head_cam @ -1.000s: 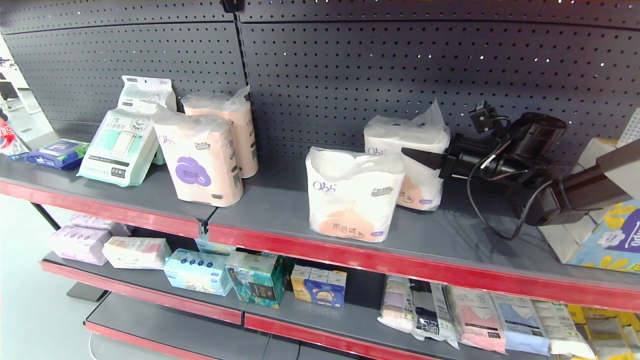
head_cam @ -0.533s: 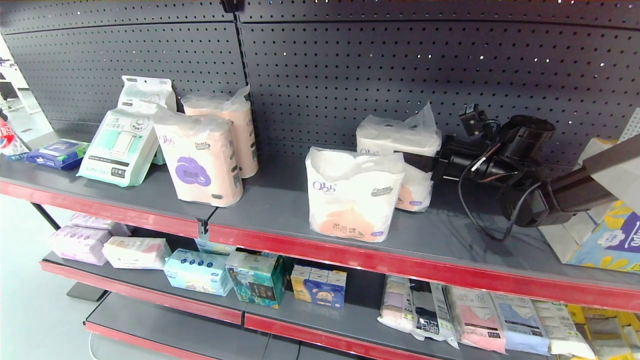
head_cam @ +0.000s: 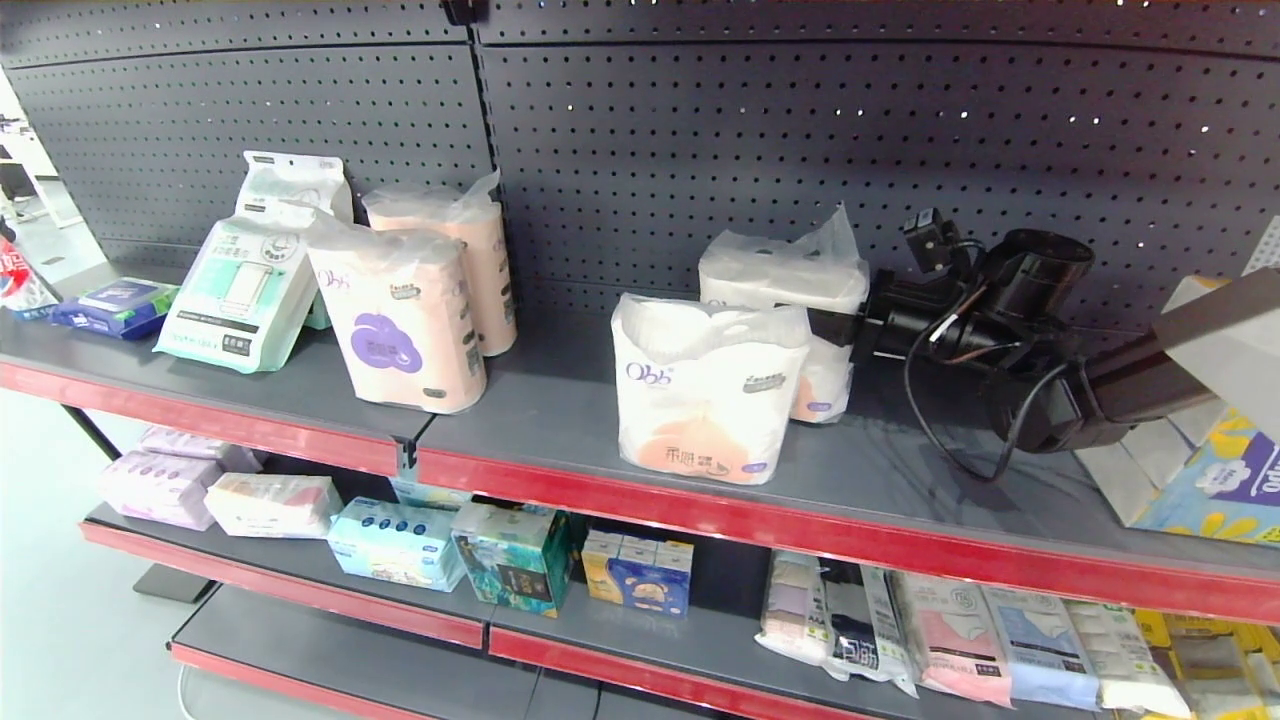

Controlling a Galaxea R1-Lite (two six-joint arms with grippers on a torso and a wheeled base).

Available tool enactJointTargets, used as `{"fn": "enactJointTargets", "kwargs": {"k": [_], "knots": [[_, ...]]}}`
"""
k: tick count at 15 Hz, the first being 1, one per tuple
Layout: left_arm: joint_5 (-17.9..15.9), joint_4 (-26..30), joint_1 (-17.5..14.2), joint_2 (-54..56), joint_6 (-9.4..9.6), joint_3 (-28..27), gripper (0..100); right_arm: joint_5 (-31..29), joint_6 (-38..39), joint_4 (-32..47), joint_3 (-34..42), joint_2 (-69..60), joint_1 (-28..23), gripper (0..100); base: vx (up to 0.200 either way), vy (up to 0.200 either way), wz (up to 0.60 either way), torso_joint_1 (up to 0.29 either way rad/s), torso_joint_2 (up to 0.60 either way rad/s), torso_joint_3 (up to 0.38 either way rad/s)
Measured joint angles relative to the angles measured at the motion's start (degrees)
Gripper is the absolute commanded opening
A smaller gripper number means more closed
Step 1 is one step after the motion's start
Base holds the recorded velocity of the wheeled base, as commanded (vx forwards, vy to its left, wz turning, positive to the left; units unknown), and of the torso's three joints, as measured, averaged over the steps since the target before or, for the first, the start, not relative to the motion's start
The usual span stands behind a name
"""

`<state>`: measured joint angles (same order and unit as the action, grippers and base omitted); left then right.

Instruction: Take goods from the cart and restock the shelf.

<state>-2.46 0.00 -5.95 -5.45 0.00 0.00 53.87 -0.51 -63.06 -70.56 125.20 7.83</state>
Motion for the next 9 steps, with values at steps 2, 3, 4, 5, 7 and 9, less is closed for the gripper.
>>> {"fn": "enactJointTargets", "kwargs": {"k": [2, 3, 4, 5, 7, 9], "knots": [[0.0, 0.0, 0.0, 0.0, 0.0, 0.0, 100, 0.6, -0.1, -0.1, -0.3, 0.2, 0.5, 0, 0.0, 0.0, 0.0, 0.0, 0.0, 0.0], [0.0, 0.0, 0.0, 0.0, 0.0, 0.0, 100, 0.6, -0.3, -0.1, -0.4, 0.3, 0.8, 0, 0.0, 0.0, 0.0, 0.0, 0.0, 0.0], [0.0, 0.0, 0.0, 0.0, 0.0, 0.0, 100, 0.6, -0.4, -0.1, -0.5, 0.3, 1.1, 0, 0.0, 0.0, 0.0, 0.0, 0.0, 0.0], [0.0, 0.0, 0.0, 0.0, 0.0, 0.0, 100, 0.6, -0.7, -0.1, -0.5, 0.4, 1.4, 0, 0.0, 0.0, 0.0, 0.0, 0.0, 0.0], [0.0, 0.0, 0.0, 0.0, 0.0, 0.0, 100, 0.5, -0.9, -0.1, -0.6, 0.4, 2.0, 0, 0.0, 0.0, 0.0, 0.0, 0.0, 0.0], [0.0, 0.0, 0.0, 0.0, 0.0, 0.0, 100, 0.5, -1.0, -0.1, -0.6, 0.4, 2.4, 0, 0.0, 0.0, 0.0, 0.0, 0.0, 0.0]]}}
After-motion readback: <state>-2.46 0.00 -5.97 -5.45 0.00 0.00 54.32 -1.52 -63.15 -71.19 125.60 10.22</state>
